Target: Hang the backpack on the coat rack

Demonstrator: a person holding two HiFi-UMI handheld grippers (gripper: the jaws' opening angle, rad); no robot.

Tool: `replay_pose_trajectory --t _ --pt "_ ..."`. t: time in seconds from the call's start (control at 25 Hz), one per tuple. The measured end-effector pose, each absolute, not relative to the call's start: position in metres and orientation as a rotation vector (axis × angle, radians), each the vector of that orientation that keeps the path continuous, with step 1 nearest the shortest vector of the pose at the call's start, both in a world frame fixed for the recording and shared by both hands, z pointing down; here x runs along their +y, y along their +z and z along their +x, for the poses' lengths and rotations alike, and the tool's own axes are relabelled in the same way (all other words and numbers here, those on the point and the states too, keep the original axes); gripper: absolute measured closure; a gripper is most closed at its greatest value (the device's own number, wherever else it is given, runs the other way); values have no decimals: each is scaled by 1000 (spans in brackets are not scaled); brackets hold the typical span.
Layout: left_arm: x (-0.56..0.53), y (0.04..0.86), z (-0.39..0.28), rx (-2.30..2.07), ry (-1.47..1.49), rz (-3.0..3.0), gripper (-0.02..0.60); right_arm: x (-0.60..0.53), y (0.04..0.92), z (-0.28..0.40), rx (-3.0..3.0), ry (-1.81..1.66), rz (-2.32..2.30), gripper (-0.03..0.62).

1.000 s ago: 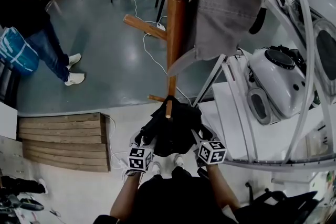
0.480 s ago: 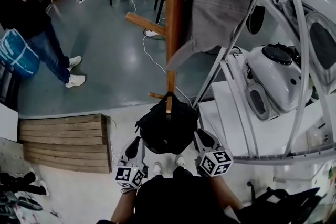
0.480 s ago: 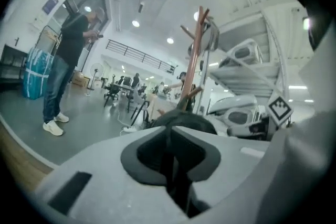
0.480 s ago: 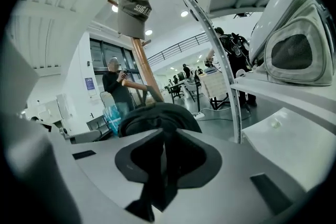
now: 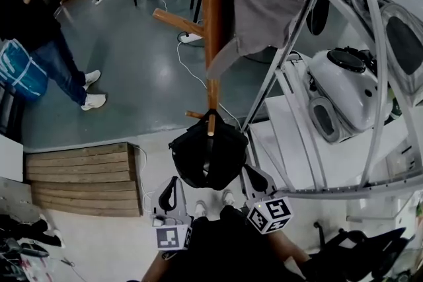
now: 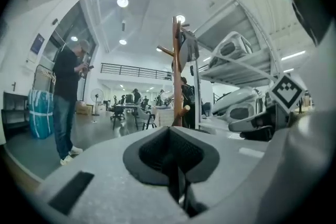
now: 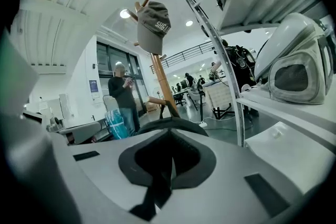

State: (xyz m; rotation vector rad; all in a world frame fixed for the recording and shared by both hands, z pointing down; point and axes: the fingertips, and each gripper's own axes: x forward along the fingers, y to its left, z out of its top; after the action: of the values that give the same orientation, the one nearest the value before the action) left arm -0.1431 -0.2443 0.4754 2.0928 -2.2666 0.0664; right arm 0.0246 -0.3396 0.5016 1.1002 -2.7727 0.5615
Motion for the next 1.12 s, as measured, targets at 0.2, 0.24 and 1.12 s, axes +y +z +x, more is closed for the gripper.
replay_pose_trajectory --t 0.2,0.24,1.12 --pt "-240 487 -130 -2240 62 2096 563 -323 507 17 -2764 547 1055 580" --pt "-241 490 -131 -2234 66 2092 563 -321 509 17 -2761 549 1057 580" --pt "-259 501 -138 -2148 44 2099 561 -319 522 17 -2712 599 1122 582"
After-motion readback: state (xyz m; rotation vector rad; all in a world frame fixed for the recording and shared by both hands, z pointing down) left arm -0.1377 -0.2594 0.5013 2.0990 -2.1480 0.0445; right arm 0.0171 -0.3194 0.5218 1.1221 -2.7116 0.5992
